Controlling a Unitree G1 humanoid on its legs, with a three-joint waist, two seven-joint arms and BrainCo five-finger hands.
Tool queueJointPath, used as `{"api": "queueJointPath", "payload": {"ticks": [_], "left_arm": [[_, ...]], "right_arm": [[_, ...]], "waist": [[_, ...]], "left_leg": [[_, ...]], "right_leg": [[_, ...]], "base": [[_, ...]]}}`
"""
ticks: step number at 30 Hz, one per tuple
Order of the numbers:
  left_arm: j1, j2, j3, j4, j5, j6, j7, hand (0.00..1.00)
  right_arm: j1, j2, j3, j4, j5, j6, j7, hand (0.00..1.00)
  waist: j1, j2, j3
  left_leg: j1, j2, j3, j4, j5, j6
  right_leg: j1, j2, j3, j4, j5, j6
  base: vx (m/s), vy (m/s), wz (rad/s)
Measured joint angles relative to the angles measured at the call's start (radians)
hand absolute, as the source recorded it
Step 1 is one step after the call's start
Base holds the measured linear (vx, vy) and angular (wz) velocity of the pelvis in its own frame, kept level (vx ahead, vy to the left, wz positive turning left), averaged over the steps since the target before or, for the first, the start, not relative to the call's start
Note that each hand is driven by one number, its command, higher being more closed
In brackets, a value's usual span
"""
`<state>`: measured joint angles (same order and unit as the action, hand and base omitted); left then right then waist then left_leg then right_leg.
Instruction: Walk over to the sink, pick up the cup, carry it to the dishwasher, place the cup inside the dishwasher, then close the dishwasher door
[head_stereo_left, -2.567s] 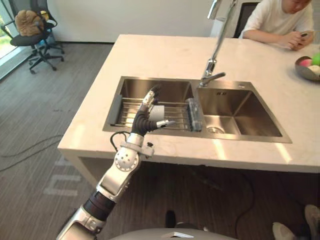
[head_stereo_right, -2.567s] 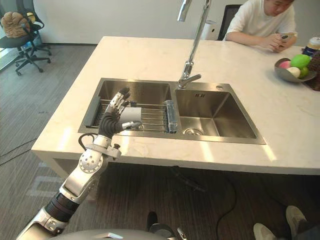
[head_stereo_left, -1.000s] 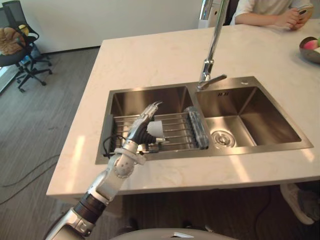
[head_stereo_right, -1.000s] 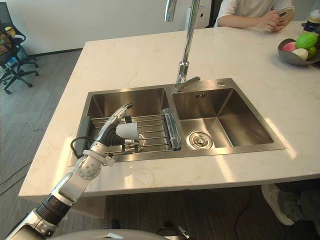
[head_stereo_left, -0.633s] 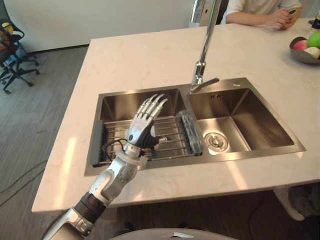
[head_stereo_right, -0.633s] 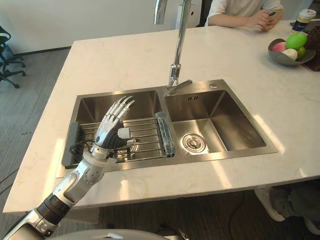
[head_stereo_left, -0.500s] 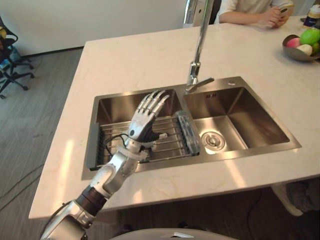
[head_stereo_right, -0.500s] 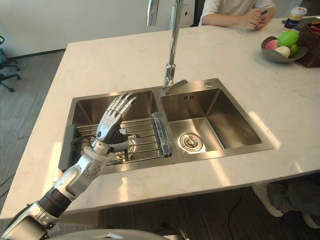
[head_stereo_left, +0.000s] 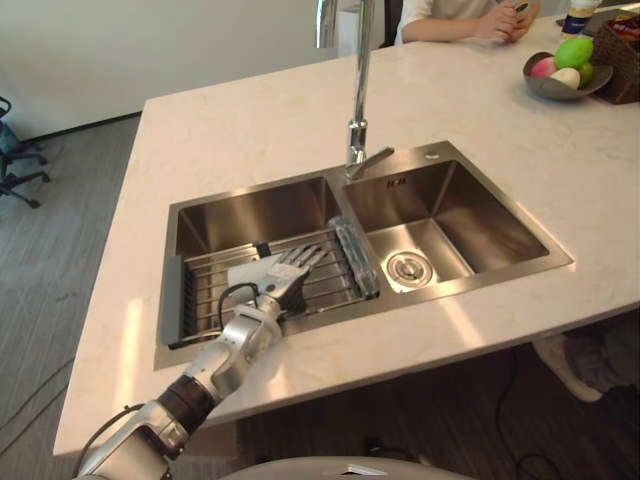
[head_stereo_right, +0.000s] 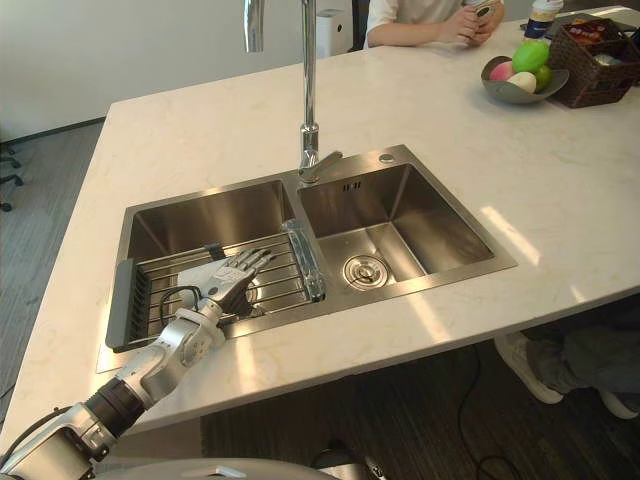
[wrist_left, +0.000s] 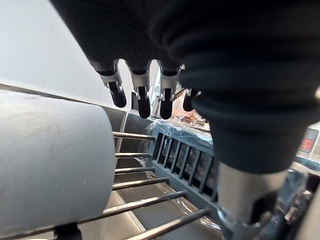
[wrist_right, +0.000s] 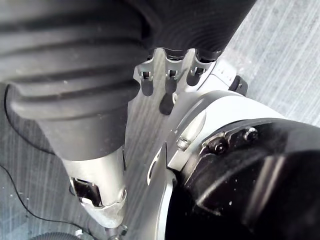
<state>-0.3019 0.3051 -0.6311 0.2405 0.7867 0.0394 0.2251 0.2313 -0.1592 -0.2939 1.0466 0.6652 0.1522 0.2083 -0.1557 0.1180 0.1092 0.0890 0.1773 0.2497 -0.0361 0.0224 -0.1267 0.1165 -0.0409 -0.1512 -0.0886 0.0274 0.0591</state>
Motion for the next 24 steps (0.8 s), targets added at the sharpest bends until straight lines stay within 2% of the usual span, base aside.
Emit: {"api": "queueJointPath", "payload": {"ticks": [2,4,9,13,18,24], "left_arm": [[-0.009,0.001,0.004,0.011,0.001,0.04,0.003,0.0],[-0.015,0.004,0.01,0.03,0.001,0.055,0.016,0.0],[-0.017,0.018,0.051,0.101,0.002,0.062,0.076,0.0],[-0.009,0.03,0.09,0.125,0.002,0.037,0.131,0.0],[0.001,0.029,0.122,0.133,0.003,0.029,0.138,0.0],[0.001,0.035,0.13,0.129,0.004,-0.019,0.07,0.0]], "right_arm": [[-0.002,-0.008,0.016,0.0,0.005,0.0,-0.004,0.0],[-0.006,-0.008,0.017,0.002,0.009,0.0,-0.012,0.0],[-0.033,-0.008,0.018,0.031,0.017,0.001,-0.016,0.0],[-0.033,-0.012,0.036,0.029,0.018,0.001,-0.016,0.0],[-0.037,-0.019,0.057,0.029,0.018,0.0,-0.015,0.0],[-0.037,-0.026,0.093,0.029,0.033,0.001,-0.015,0.0]], "waist": [[-0.007,0.001,-0.001],[-0.009,0.001,0.0],[-0.011,0.0,0.027],[-0.008,-0.002,0.033],[-0.01,-0.001,0.036],[-0.009,0.0,0.036]], "left_leg": [[0.001,0.002,0.001,0.004,0.003,-0.001],[0.001,0.001,0.002,0.004,0.002,-0.001],[0.001,-0.006,0.0,0.016,0.002,-0.001],[0.0,-0.006,-0.001,0.017,-0.001,0.004],[0.0,-0.006,-0.003,0.016,-0.008,0.007],[0.0,-0.007,-0.012,0.015,-0.009,0.003]], "right_leg": [[0.001,0.002,0.001,0.002,-0.001,0.002],[0.0,0.001,0.001,0.006,-0.003,0.004],[0.006,-0.008,0.001,0.0,-0.005,0.006],[0.006,-0.009,-0.001,-0.001,-0.009,0.009],[0.006,-0.008,-0.003,-0.001,-0.01,0.01],[0.012,-0.009,-0.02,0.0,-0.009,0.01]], "base": [[0.08,-0.008,-0.02],[0.07,0.001,-0.02],[-0.01,0.005,0.0],[-0.05,0.003,0.01],[-0.01,-0.001,0.0],[0.0,0.0,0.05]]}}
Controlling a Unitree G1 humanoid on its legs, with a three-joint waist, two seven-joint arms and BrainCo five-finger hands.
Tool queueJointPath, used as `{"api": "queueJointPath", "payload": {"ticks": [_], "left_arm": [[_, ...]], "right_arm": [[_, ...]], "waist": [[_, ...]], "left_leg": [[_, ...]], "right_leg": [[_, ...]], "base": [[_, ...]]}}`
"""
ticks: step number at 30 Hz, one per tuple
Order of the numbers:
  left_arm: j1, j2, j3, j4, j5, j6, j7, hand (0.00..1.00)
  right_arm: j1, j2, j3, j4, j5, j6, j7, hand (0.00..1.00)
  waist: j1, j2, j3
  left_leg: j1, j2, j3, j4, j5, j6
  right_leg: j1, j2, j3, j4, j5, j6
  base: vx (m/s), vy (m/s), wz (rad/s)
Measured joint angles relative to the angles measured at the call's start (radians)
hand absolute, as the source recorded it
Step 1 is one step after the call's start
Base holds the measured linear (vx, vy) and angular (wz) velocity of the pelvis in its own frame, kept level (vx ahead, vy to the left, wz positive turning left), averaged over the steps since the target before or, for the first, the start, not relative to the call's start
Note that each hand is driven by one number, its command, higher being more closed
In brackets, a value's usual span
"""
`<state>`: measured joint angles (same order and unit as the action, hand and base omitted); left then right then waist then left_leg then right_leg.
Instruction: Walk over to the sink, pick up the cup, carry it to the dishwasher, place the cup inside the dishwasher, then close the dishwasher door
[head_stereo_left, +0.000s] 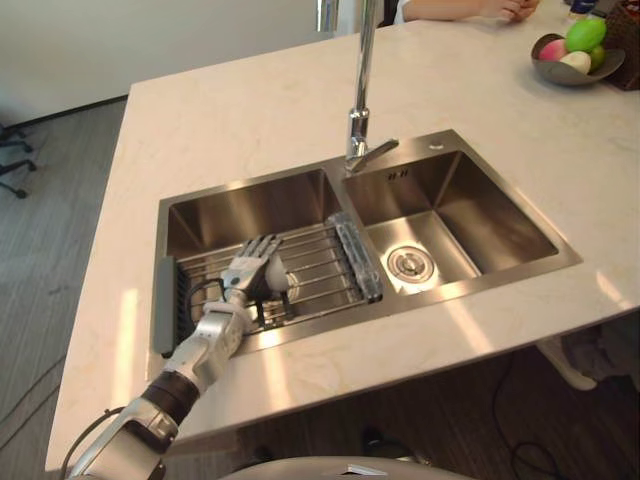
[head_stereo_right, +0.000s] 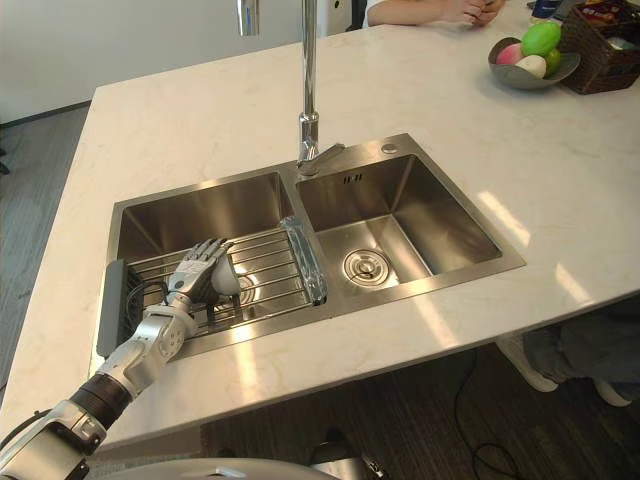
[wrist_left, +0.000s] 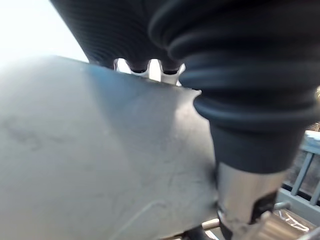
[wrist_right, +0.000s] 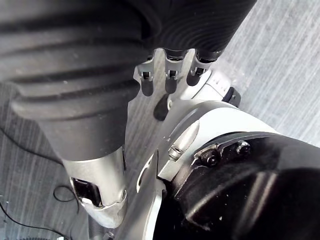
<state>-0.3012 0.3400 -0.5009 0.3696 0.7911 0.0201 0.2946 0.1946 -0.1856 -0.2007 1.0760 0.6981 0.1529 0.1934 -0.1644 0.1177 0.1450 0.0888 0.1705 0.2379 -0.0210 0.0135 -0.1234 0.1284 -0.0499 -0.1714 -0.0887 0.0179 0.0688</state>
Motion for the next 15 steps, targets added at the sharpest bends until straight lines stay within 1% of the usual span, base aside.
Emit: {"api": "queueJointPath", "payload": {"ticks": [2,5,6,8,10,13,15], "left_arm": [[-0.004,0.003,-0.001,-0.005,-0.001,-0.012,-0.027,0.0],[-0.017,0.006,-0.002,-0.006,-0.004,-0.013,-0.066,0.0],[-0.023,0.011,-0.002,-0.007,-0.005,-0.013,-0.092,0.0],[-0.03,0.023,-0.002,-0.01,-0.01,-0.014,-0.125,0.0],[-0.038,0.025,-0.001,-0.021,-0.037,-0.013,-0.167,0.0],[-0.042,0.03,-0.002,-0.036,-0.057,-0.005,-0.197,0.0],[-0.041,0.034,-0.004,-0.04,-0.064,-0.01,-0.198,0.0]], "right_arm": [[0.0,-0.001,0.003,0.0,0.002,0.0,0.0,0.0],[-0.001,-0.005,0.004,0.0,0.002,0.0,0.0,0.0],[-0.001,-0.008,0.009,0.0,0.002,0.0,0.001,0.0],[-0.006,-0.017,0.031,-0.001,0.002,0.0,0.001,0.0],[-0.007,-0.02,0.034,-0.001,0.002,-0.001,0.001,0.0],[-0.007,-0.022,0.037,-0.001,0.002,-0.001,0.001,0.0],[-0.008,-0.023,0.041,-0.001,0.002,-0.001,0.0,0.0]], "waist": [[-0.001,-0.001,0.001],[-0.001,-0.001,0.001],[-0.001,-0.006,0.004],[-0.003,-0.001,0.007],[-0.004,0.008,0.01],[-0.005,0.013,0.013],[-0.005,0.013,0.013]], "left_leg": [[0.0,-0.003,-0.013,0.0,0.0,0.0],[0.0,-0.005,-0.018,0.0,0.0,0.0],[0.0,-0.005,-0.02,0.0,0.0,0.0],[0.0,-0.006,-0.022,0.0,0.0,0.0],[0.0,-0.006,-0.026,0.0,0.0,-0.001],[0.0,-0.005,-0.033,0.0,-0.001,-0.001],[-0.001,-0.006,-0.036,0.0,-0.002,-0.002]], "right_leg": [[0.008,-0.002,-0.013,0.0,-0.003,0.004],[0.011,-0.004,-0.02,0.0,-0.004,0.004],[0.012,-0.004,-0.022,0.0,-0.004,0.004],[0.013,-0.005,-0.025,0.0,-0.004,0.004],[0.014,-0.005,-0.029,0.0,-0.005,0.004],[0.018,-0.004,-0.035,0.0,-0.008,0.004],[0.018,-0.004,-0.037,0.0,-0.01,0.004]], "base": [[0.01,0.001,0.17],[-0.01,0.005,0.07],[-0.03,0.003,0.04],[-0.03,0.001,0.03],[-0.03,0.0,0.04],[-0.01,-0.004,0.06],[0.01,-0.003,0.05]]}}
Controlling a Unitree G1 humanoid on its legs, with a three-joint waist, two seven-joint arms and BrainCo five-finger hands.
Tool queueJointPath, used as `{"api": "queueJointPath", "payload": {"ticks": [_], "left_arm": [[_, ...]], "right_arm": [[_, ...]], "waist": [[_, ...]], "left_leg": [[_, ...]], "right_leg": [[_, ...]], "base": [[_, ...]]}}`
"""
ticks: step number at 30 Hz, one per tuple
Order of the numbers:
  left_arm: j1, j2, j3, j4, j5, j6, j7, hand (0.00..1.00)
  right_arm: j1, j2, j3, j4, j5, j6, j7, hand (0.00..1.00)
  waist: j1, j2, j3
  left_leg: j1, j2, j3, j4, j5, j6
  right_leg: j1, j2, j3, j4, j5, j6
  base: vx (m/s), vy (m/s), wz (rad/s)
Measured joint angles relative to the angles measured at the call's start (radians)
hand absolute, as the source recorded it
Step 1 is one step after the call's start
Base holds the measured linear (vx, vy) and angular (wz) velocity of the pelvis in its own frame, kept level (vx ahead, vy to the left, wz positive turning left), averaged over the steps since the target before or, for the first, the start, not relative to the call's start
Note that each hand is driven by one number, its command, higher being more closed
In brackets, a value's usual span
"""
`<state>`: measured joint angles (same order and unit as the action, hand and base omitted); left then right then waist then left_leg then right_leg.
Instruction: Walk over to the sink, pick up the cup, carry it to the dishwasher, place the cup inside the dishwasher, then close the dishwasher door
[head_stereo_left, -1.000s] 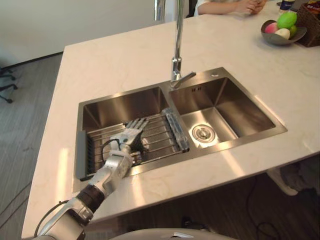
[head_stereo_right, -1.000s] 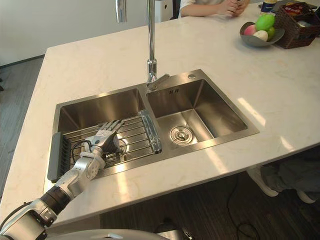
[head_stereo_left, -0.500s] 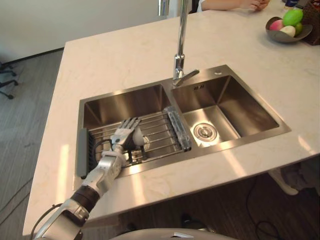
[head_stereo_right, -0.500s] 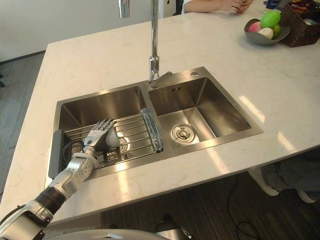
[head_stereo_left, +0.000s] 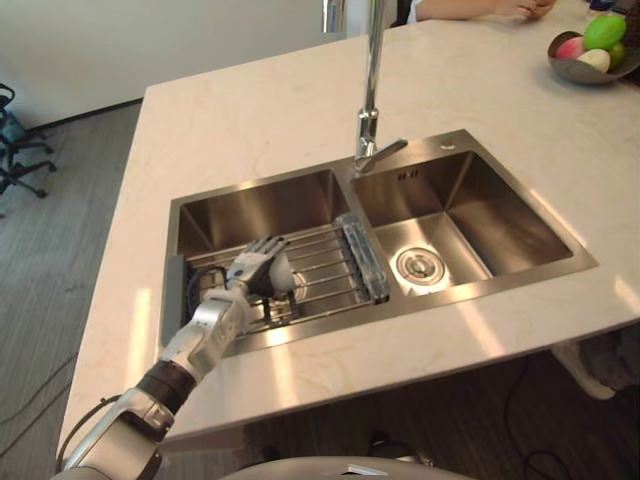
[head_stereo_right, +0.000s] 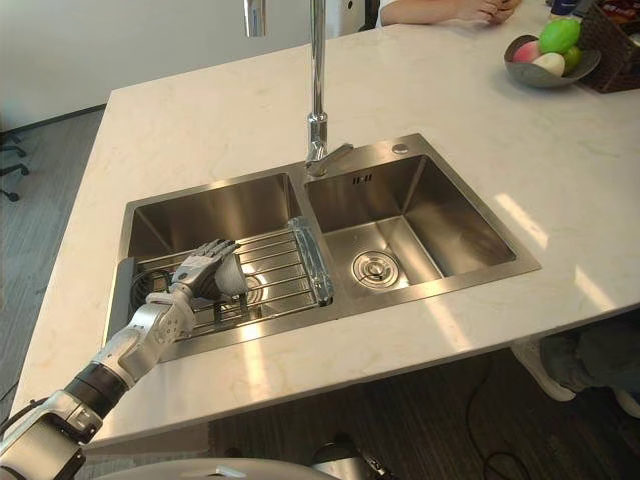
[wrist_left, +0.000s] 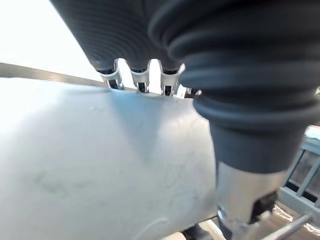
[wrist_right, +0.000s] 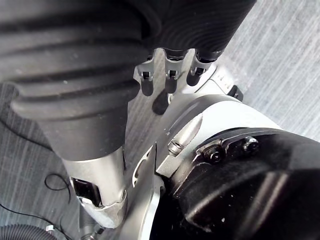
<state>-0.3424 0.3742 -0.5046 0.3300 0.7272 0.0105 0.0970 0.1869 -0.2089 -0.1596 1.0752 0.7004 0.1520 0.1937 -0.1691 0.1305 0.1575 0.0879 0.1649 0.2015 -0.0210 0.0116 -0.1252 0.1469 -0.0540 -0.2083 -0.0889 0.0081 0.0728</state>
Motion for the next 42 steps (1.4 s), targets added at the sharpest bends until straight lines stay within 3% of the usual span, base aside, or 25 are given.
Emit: {"api": "queueJointPath", "payload": {"ticks": [6,13,16,30,33,40,42], "left_arm": [[0.005,0.012,-0.007,-0.004,-0.01,-0.049,0.045,0.0],[0.038,0.013,-0.009,0.031,0.022,-0.157,0.253,0.0],[0.041,0.019,-0.007,0.033,0.024,-0.205,0.3,0.0],[0.061,0.067,-0.008,-0.049,0.02,-0.202,0.266,0.0],[0.068,0.099,-0.003,-0.088,-0.026,-0.199,0.262,0.0],[0.121,0.126,0.163,-0.335,-0.207,-0.171,0.257,0.0],[0.128,0.143,0.189,-0.357,-0.239,-0.171,0.224,0.0]], "right_arm": [[-0.005,-0.008,0.026,0.001,0.002,0.0,-0.004,0.0],[-0.016,-0.005,0.032,0.001,0.004,-0.014,0.001,0.0],[-0.016,-0.002,0.031,0.001,0.004,-0.022,0.007,0.0],[-0.016,-0.004,0.021,0.002,0.001,-0.021,0.017,0.0],[-0.016,-0.003,0.017,0.002,0.002,-0.021,0.016,0.0],[-0.011,-0.003,-0.01,0.002,0.02,-0.017,0.009,0.0],[-0.012,-0.004,-0.011,0.001,0.02,-0.016,0.004,0.0]], "waist": [[0.001,-0.001,0.0],[-0.002,-0.006,0.022],[0.0,-0.011,0.025],[0.004,-0.001,0.029],[0.012,0.001,0.029],[0.053,0.02,0.025],[0.062,0.025,0.022]], "left_leg": [[-0.004,-0.006,-0.009,-0.001,-0.001,-0.001],[-0.007,-0.013,-0.015,-0.001,-0.001,0.0],[-0.008,-0.013,-0.015,-0.001,-0.001,0.001],[-0.022,-0.018,-0.038,-0.001,0.008,0.006],[-0.022,-0.019,-0.039,-0.001,0.009,0.006],[-0.021,-0.021,-0.043,-0.001,0.01,0.008],[-0.022,-0.023,-0.049,-0.001,0.013,0.01]], "right_leg": [[0.001,-0.004,-0.009,0.0,-0.004,0.003],[0.002,-0.011,-0.019,0.001,-0.005,0.006],[0.002,-0.012,-0.026,0.004,-0.006,0.007],[0.003,-0.014,-0.05,0.002,-0.006,0.007],[0.005,-0.015,-0.051,0.003,-0.005,0.007],[0.007,-0.016,-0.054,0.004,-0.005,0.006],[0.01,-0.017,-0.059,0.004,-0.005,0.006]], "base": [[0.02,0.006,0.04],[0.0,0.004,0.02],[0.0,0.0,0.01],[-0.01,0.001,0.05],[0.0,0.0,0.0],[0.0,0.001,0.01],[-0.02,0.003,0.09]]}}
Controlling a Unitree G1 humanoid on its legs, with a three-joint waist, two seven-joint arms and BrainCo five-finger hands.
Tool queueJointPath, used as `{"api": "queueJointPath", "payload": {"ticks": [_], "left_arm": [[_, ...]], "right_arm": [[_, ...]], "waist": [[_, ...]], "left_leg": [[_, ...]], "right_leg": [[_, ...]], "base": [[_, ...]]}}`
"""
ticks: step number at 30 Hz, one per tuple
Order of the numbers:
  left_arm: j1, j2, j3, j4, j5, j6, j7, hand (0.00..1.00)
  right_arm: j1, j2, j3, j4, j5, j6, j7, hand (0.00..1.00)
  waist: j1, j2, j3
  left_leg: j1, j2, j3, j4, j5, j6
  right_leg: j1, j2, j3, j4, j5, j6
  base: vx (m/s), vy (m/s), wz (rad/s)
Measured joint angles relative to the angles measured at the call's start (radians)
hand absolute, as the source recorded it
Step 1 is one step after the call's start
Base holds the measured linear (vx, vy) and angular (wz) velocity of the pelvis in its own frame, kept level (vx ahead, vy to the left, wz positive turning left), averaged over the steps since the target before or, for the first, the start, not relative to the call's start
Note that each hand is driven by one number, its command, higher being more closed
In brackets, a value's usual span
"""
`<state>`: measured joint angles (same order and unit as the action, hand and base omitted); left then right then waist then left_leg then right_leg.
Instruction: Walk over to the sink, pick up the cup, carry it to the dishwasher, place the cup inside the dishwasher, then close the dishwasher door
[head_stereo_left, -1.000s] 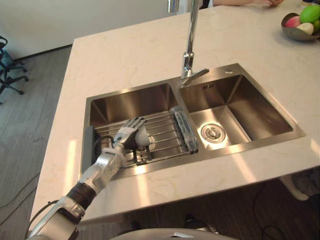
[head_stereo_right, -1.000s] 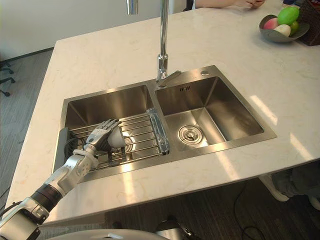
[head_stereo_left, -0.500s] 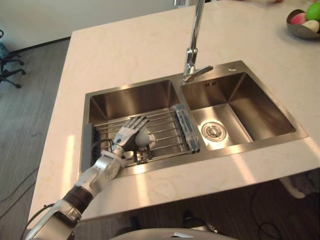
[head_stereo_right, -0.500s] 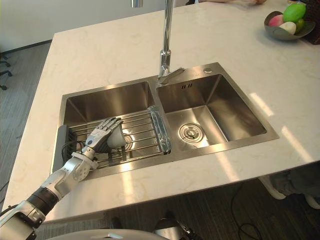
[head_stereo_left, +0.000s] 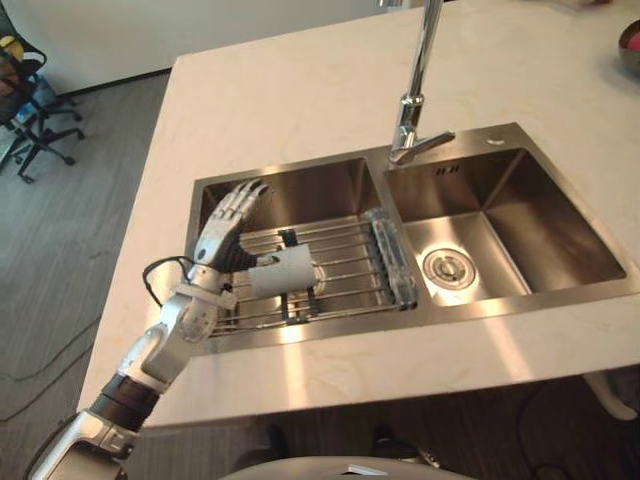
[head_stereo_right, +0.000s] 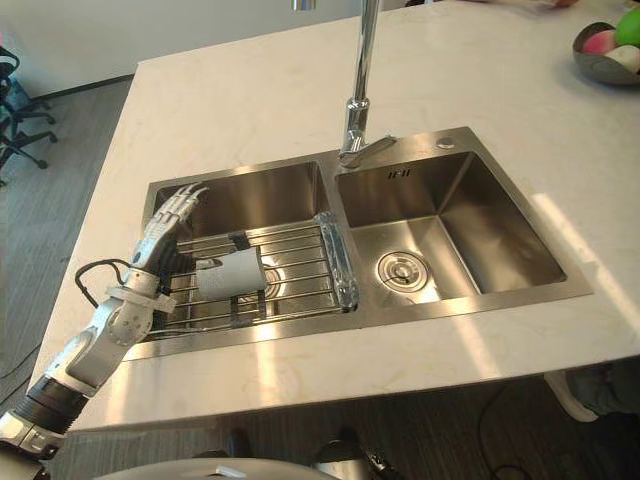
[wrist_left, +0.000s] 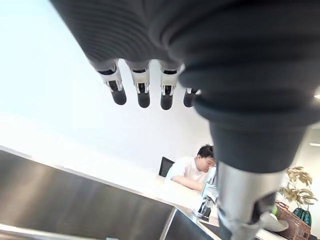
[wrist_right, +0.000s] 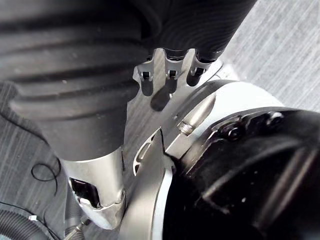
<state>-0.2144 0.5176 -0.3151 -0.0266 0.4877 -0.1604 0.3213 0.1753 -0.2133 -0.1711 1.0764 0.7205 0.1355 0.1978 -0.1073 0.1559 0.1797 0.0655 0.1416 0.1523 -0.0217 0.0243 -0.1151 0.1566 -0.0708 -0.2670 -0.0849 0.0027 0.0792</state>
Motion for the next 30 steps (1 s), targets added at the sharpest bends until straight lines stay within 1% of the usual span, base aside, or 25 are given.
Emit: {"api": "queueJointPath", "payload": {"ticks": [2,5,7,9,10,13,14,16,19,21,25,30], "left_arm": [[0.001,0.023,0.003,-0.002,-0.04,0.0,-0.034,0.0],[0.001,0.035,0.005,-0.003,-0.129,0.016,-0.128,0.0],[0.007,0.036,0.012,-0.003,-0.182,0.061,-0.228,0.0],[0.017,0.037,0.016,-0.003,-0.182,0.074,-0.275,0.0],[0.023,0.037,0.017,-0.002,-0.182,0.074,-0.326,0.0],[0.025,0.039,0.016,-0.002,-0.18,0.085,-0.396,0.0],[0.025,0.049,0.011,-0.001,-0.175,0.098,-0.419,0.0],[0.025,0.067,-0.003,-0.001,-0.147,0.109,-0.419,0.0],[0.022,0.074,-0.003,0.002,-0.088,0.112,-0.414,0.0],[0.019,0.078,-0.005,0.005,-0.079,0.112,-0.411,0.0],[-0.003,0.099,-0.042,0.02,-0.07,0.119,-0.411,0.0],[-0.017,0.1,-0.065,0.035,-0.07,0.119,-0.421,0.0]], "right_arm": [[0.0,0.002,-0.005,-0.001,-0.001,0.0,-0.002,0.0],[0.003,0.01,-0.039,-0.001,-0.003,0.004,-0.004,0.0],[0.006,0.01,-0.039,-0.004,-0.003,0.011,-0.004,0.0],[0.007,0.01,-0.039,-0.009,-0.005,0.017,-0.004,0.0],[0.007,0.01,-0.039,-0.012,-0.005,0.019,-0.004,0.0],[0.01,0.01,-0.038,-0.021,-0.007,0.025,-0.004,0.0],[0.01,0.01,-0.038,-0.025,-0.012,0.027,-0.004,0.0],[0.011,0.01,-0.037,-0.032,-0.012,0.033,-0.006,0.0],[0.012,0.009,-0.029,-0.038,-0.012,0.038,-0.011,0.0],[0.013,0.009,-0.026,-0.038,-0.01,0.039,-0.016,0.0],[0.02,0.007,-0.016,-0.038,0.001,0.042,-0.032,0.0],[0.022,0.006,-0.006,-0.038,0.022,0.041,-0.033,0.0]], "waist": [[0.003,0.002,-0.001],[0.021,0.001,-0.001],[0.03,0.001,-0.001],[0.031,0.002,-0.001],[0.032,0.002,-0.002],[0.035,0.002,-0.002],[0.035,0.002,-0.002],[0.035,0.002,-0.002],[0.036,0.002,-0.003],[0.037,0.003,-0.008],[0.041,0.002,-0.027],[0.035,0.002,-0.028]], "left_leg": [[0.0,-0.002,-0.011,0.0,0.002,0.001],[-0.001,-0.003,-0.015,0.0,0.004,0.003],[-0.003,-0.003,-0.016,-0.001,0.004,0.004],[-0.007,-0.003,-0.015,-0.002,0.004,0.004],[-0.013,-0.002,-0.014,-0.002,0.004,0.004],[-0.012,-0.002,-0.012,-0.002,0.004,0.003],[-0.012,-0.002,-0.01,-0.002,0.004,0.004],[-0.012,-0.002,-0.004,-0.002,0.004,0.004],[-0.011,-0.002,0.0,-0.001,0.004,0.004],[-0.011,-0.002,0.001,0.001,0.004,0.004],[-0.011,-0.002,0.008,0.002,0.005,0.006],[-0.011,-0.001,0.012,0.001,0.007,0.008]], "right_leg": [[0.006,-0.001,-0.011,-0.002,0.0,0.0],[0.009,-0.002,-0.015,-0.004,0.0,0.0],[0.006,-0.002,-0.015,-0.004,0.001,-0.002],[0.002,-0.002,-0.015,-0.004,0.002,-0.002],[-0.005,-0.002,-0.013,-0.004,0.003,-0.003],[-0.005,-0.002,-0.01,-0.002,0.003,-0.002],[-0.007,-0.002,-0.008,0.002,0.003,-0.002],[-0.01,-0.002,-0.003,0.003,0.003,-0.002],[-0.011,-0.002,0.002,0.003,0.004,-0.002],[-0.011,-0.002,0.004,0.003,0.006,-0.003],[-0.014,-0.002,0.007,-0.004,0.011,-0.004],[-0.019,-0.002,0.013,-0.004,0.019,-0.005]], "base": [[-0.03,0.001,0.15],[-0.05,0.007,0.05],[-0.03,0.006,-0.01],[0.0,0.0,0.0],[0.0,0.0,0.0],[0.0,0.0,0.0],[0.03,0.005,-0.04],[0.02,0.004,-0.07],[0.0,0.001,-0.04],[0.0,0.0,0.0],[-0.04,0.005,-0.03],[-0.04,0.004,-0.04]]}}
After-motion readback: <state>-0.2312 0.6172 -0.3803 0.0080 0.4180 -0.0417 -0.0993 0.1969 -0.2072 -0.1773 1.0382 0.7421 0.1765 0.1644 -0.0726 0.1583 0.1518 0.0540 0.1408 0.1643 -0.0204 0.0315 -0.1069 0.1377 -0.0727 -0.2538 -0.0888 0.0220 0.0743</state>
